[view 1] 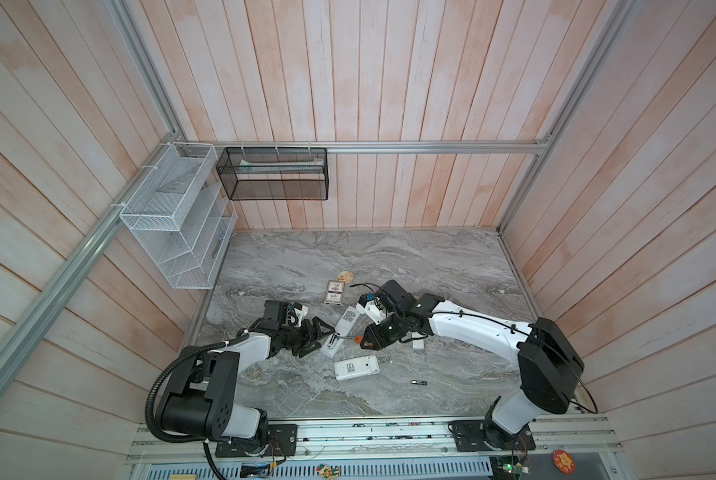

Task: Unload the batteries from the remote control
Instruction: 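Pry the last battery out with the screwdriver tip while left gripper holds remote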

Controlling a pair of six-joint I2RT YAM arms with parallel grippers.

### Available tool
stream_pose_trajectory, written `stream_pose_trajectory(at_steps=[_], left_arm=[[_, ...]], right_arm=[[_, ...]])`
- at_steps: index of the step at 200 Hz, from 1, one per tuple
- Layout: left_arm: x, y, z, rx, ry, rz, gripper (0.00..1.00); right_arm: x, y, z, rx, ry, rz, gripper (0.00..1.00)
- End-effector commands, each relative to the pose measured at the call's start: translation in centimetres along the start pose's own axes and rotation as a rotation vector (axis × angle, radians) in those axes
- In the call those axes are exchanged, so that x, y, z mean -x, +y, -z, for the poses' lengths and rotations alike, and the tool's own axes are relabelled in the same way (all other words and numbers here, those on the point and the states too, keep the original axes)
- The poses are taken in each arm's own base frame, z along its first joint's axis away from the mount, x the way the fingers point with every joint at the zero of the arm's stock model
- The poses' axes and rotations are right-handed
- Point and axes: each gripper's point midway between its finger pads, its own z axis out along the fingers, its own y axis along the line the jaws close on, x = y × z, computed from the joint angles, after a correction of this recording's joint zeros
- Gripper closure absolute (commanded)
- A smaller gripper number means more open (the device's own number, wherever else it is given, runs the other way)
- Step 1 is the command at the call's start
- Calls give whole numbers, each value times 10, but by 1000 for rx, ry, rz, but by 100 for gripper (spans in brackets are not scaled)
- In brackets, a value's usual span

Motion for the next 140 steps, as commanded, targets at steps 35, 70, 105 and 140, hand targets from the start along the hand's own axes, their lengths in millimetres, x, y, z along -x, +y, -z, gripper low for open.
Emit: stream_pose_trajectory(at_steps=[35, 70, 105, 140], left_arm=[[9, 6, -1, -2, -10, -19, 14], [10, 7, -4, -11, -3, -10, 14], [8, 9, -7, -27, 11, 1, 14], [7, 9, -10, -48, 22, 6, 14]], right_arm=[[12, 6, -1, 11, -6, 31, 98], [14, 10, -4, 34, -3, 43, 98], [15, 14, -6, 56, -9, 63, 98], [13, 20, -8, 99, -37, 106, 98]])
